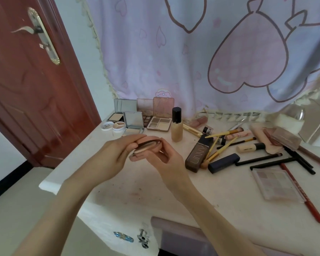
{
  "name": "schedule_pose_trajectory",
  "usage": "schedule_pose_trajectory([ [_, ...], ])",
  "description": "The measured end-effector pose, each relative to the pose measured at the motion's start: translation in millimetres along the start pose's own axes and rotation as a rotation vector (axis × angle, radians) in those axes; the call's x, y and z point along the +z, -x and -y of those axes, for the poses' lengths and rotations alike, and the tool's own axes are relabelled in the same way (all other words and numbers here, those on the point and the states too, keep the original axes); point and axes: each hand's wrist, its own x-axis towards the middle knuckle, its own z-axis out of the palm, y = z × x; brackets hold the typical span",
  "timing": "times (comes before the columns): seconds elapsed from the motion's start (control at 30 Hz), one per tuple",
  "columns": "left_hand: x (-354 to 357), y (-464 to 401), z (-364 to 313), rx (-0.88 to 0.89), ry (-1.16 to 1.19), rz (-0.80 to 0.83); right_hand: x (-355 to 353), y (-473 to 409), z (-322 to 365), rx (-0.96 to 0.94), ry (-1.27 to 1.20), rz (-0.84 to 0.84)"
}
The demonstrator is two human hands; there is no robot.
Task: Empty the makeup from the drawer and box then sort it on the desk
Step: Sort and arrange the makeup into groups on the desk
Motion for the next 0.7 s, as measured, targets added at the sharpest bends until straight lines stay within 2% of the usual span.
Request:
schedule_pose_trajectory([
  [0.13, -1, -11, 29, -0.012, -0.051, 0.044, 12, -20, -17, 0.06, 0.062, 0.013],
  [0.27, 3, -25, 47, 0.022, -0.134, 0.009, 12, -31, -30, 0.099, 0.203, 0.0],
  [0.33, 6, -35, 52, 0.044, -0.171, 0.015, 9, -34, -34, 0.143, 0.179, -0.03],
  [0.47, 14, -51, 55, -0.002, -0.233, 0.079, 12, -41, -36, 0.209, 0.329, -0.114],
  [0.6, 20, -68, 52, 0.026, -0.244, 0.088, 15, -47, -34, 0.083, 0.727, -0.077],
  [0.7, 26, -82, 53, -0.009, -0.259, 0.033, 12, -50, -38, 0.018, 0.818, -0.128],
])
